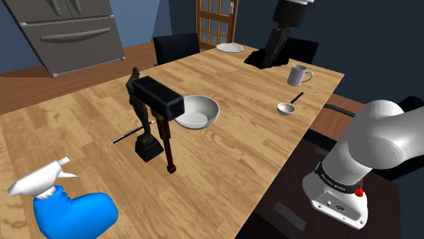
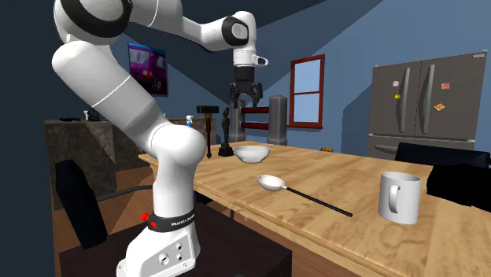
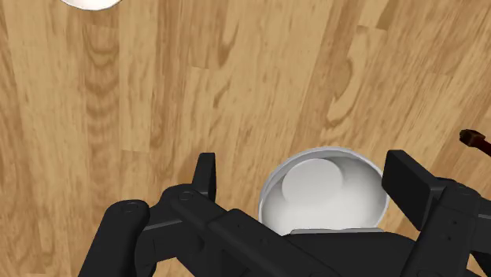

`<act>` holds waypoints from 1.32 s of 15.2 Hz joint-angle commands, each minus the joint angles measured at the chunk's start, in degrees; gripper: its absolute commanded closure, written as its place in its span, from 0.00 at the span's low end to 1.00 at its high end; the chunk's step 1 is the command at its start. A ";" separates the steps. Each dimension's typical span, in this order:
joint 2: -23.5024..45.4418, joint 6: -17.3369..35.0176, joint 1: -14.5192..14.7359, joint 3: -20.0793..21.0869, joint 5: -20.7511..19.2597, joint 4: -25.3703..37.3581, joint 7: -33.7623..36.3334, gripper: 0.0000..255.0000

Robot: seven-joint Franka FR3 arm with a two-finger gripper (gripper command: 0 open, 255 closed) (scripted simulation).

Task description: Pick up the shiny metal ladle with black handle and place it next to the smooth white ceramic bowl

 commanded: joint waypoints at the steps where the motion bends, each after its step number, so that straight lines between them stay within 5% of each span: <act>1: 0.00 0.00 0.00 0.00 0.00 0.00 0.00 0.00; 10: -12.67 2.31 3.14 -9.62 -11.00 -16.64 -25.57 0.00; 20: -17.71 8.92 1.28 -26.59 -30.58 -26.97 -56.92 0.00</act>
